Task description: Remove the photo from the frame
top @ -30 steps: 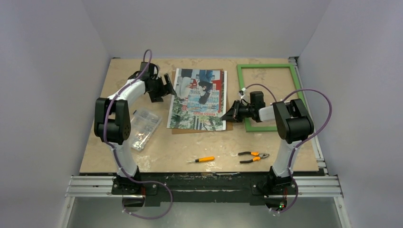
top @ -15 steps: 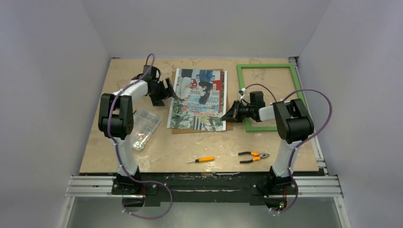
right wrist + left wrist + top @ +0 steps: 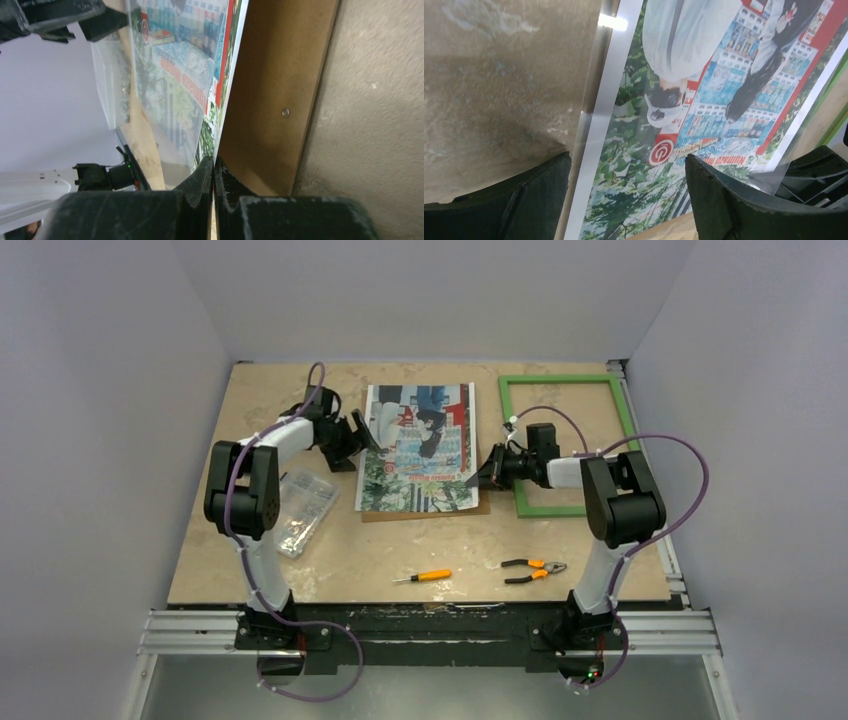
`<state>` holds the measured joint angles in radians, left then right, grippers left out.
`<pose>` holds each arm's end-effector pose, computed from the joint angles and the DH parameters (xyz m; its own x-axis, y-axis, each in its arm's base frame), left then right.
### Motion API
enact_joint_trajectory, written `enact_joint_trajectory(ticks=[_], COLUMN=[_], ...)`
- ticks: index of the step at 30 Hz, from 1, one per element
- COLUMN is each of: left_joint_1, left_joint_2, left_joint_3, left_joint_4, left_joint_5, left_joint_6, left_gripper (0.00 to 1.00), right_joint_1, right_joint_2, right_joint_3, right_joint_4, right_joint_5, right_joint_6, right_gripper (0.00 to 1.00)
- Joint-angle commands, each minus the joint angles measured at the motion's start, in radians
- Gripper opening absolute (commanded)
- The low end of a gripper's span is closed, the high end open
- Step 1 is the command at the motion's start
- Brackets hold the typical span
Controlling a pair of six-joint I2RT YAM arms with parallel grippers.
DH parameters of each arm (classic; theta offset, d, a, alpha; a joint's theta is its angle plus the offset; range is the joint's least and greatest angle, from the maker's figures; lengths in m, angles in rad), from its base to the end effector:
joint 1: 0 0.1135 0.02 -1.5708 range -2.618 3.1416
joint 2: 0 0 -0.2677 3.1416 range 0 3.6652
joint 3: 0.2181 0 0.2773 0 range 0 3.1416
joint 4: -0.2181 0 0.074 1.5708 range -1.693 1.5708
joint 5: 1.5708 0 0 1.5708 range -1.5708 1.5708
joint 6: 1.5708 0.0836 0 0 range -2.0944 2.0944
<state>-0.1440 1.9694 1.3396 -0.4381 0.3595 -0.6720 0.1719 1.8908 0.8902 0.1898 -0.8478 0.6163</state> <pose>0.4425 -0.0939 0.1158 -0.8667 -0.4632 -0.1853 -0.3034 0.7842 -0.5413 0.3735 0.1285 0.0784 -0.9424 0.2246 -0.2480 -0.0949 0.5315 0.8417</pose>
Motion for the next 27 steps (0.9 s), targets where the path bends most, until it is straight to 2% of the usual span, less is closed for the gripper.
enact_joint_trajectory(ticks=[1,21,27], left_joint_1=[-0.007,-0.008,-0.007], left_joint_2=[-0.028,-0.003,0.009], left_joint_3=[-0.085,-0.086,-0.083], left_joint_4=[-0.021,-0.013,-0.012], left_joint_5=[0.024,0.057,0.064], left_joint_6=[-0.072,-0.09,-0.094], left_gripper=[0.82,0.82,0.82], right_joint_1=[0.0,0.0,0.0], right_joint_2=[-0.048,-0.219,-0.259], right_joint_3=[0.059,0.156,0.192], right_joint_4=[-0.1,-0.483,-0.553], right_joint_5=[0.067,0.456,0.52], right_joint_6=[-0.08,-0.235,-0.261], right_gripper=[0.0,0.0,0.0])
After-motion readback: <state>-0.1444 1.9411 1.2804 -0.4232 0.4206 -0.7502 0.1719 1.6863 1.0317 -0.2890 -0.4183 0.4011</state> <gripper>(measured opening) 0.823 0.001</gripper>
